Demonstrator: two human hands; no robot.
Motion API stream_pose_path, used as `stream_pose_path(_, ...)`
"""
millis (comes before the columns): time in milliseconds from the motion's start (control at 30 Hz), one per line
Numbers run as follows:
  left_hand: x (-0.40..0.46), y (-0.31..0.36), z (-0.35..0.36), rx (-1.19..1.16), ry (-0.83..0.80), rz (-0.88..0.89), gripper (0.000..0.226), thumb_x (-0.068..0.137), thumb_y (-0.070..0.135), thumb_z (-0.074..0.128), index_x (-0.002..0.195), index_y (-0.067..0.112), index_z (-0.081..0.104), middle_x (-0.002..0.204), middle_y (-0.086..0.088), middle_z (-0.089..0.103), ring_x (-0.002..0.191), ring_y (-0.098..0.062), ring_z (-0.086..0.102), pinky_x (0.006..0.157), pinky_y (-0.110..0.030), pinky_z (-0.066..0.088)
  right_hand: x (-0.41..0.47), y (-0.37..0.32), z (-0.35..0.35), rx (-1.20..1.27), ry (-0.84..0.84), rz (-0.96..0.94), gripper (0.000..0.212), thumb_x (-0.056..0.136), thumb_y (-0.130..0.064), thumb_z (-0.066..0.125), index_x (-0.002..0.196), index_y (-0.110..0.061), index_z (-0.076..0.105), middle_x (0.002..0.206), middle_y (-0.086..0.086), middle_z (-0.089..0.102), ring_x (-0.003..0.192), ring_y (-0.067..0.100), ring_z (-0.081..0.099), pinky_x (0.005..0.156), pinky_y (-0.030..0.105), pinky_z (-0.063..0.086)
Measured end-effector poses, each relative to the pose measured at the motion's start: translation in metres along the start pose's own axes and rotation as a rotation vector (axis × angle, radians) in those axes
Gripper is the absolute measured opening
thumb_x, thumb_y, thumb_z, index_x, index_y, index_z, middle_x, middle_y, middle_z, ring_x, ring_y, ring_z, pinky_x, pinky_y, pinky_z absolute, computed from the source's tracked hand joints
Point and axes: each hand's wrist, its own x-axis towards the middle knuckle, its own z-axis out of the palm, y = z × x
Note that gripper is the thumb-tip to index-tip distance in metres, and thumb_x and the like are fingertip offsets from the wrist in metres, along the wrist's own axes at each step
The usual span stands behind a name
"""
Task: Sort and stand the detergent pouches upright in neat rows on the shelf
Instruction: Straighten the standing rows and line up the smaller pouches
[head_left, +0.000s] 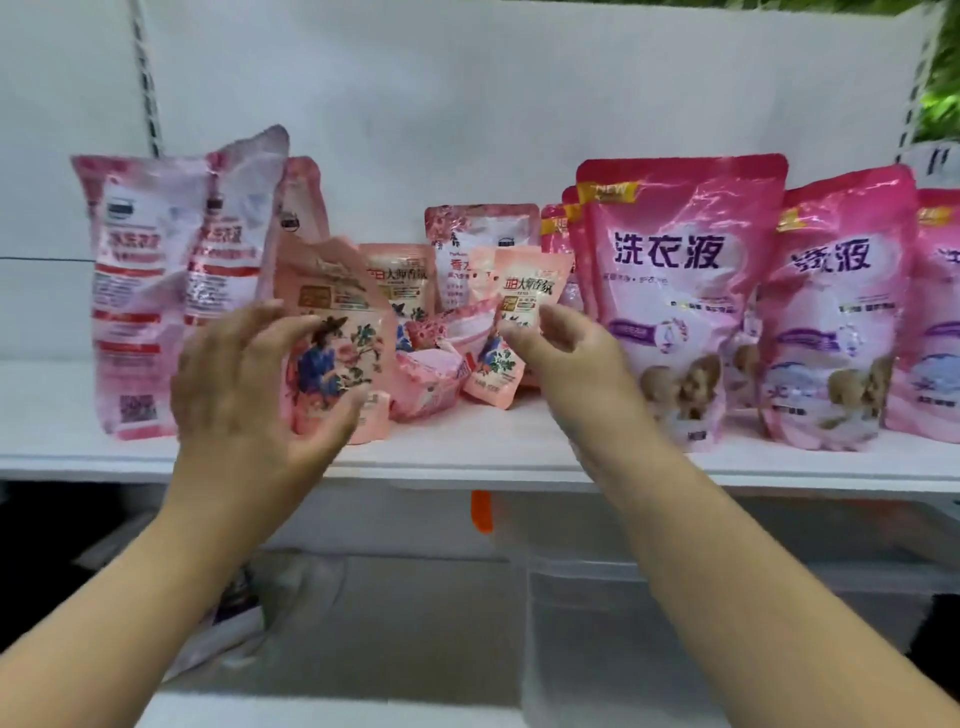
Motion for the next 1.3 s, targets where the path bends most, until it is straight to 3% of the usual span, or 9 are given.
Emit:
stream_pose_path(100,-0.016,-0.017,0.022,0.173,-0.109,0.028,0.079,0.071,0.063,0.039,0.139,0.026,0.025,0.152,0.003,0.003,0.141,-0.013,-0.006,0.111,-0.034,-0.006,0.044,0.009,0.031,0.387,0.003,0.513,0.043,0.086,-0.029,0.062,0.124,-0.01,0.052,0.124,0.009,0.058,0.112,0.028,0.056,0.097,0.046,0.045)
stream_pose_path(200,-0.022,-0.021,0.032,0.259,-0.15,0.036,0.081,0.076,0.066,0.032,0.146,0.035,0.008,0.153,0.006,-0.024,0.14,-0.014,-0.023,0.11,-0.036,-0.018,0.068,0.014,0.041,0.448,0.099,0.636,0.033,0.094,-0.03,0.051,0.117,-0.006,0.052,0.108,0.004,0.055,0.109,0.026,0.055,0.084,0.036,0.046)
stream_pose_path(367,-0.019,-0.019,0.033,0.303,-0.166,0.02,0.07,0.085,0.068,0.013,0.143,0.029,0.022,0.156,-0.002,-0.001,0.141,-0.019,-0.018,0.11,-0.035,-0.017,0.099,0.029,0.053,0.345,0.37,0.488,0.022,0.092,-0.013,0.05,0.109,-0.005,0.061,0.104,0.012,0.066,0.086,0.027,0.063,0.083,0.041,0.053)
stream_pose_path(667,-0.019,-0.015,0.032,0.36,-0.178,-0.016,0.063,0.089,0.065,0.01,0.137,0.03,0.031,0.15,-0.008,0.026,0.139,-0.027,0.014,0.111,-0.035,-0.011,0.109,0.041,0.048,0.159,0.361,0.316,0.025,0.096,-0.02,0.046,0.112,-0.004,0.057,0.099,0.009,0.062,0.08,0.02,0.053,0.072,0.029,0.045)
stream_pose_path(833,-0.016,-0.011,0.028,0.363,-0.302,-0.052,0.067,0.09,0.063,0.011,0.135,0.026,0.043,0.144,-0.009,0.04,0.136,-0.037,0.024,0.111,-0.034,-0.013,0.089,0.018,0.045,-0.253,0.363,-0.12,0.032,0.097,-0.029,0.042,0.069,-0.013,0.048,0.064,-0.001,0.048,0.061,0.014,0.042,0.053,0.026,0.028)
stream_pose_path(1033,-0.006,-0.01,0.018,0.171,-0.43,0.026,0.079,0.057,0.086,-0.015,0.13,0.058,-0.01,0.146,0.016,-0.018,0.127,-0.007,-0.044,0.103,-0.031,-0.032,0.046,-0.016,0.046,-0.09,0.339,-0.341,0.043,0.094,-0.029,0.05,0.054,-0.015,0.044,0.052,-0.002,0.043,0.043,0.002,0.036,0.047,0.021,0.032)
stream_pose_path(1133,-0.005,-0.015,-0.011,-0.306,-0.425,-0.095,0.048,0.069,0.073,0.029,0.115,0.062,0.031,0.138,0.038,0.018,0.133,0.017,-0.003,0.112,-0.02,0.007,0.026,-0.017,0.047,0.101,0.321,-0.279,0.036,0.092,-0.028,0.054,0.073,0.001,0.061,0.068,0.01,0.062,0.059,0.018,0.047,0.058,0.028,0.045)
stream_pose_path(1200,-0.006,-0.03,-0.031,-0.382,-0.148,-0.113,0.034,0.072,0.061,0.043,0.104,0.052,0.045,0.122,0.037,0.036,0.119,0.019,0.03,0.099,-0.008,0.023,0.018,-0.018,0.044,0.192,0.317,-0.246,0.033,0.091,-0.028,0.055,0.068,-0.005,0.059,0.063,0.005,0.056,0.061,0.013,0.045,0.057,0.023,0.043)
stream_pose_path(1300,0.007,-0.065,-0.057,-0.203,0.037,-0.271,0.099,0.049,0.088,0.044,0.131,0.032,0.038,0.137,0.013,0.032,0.131,-0.006,0.024,0.11,-0.03,0.02,0.008,-0.025,0.046,0.317,0.34,-0.208,0.032,0.09,-0.03,0.057,0.063,-0.014,0.052,0.062,0.002,0.047,0.066,0.02,0.044,0.061,0.032,0.041)
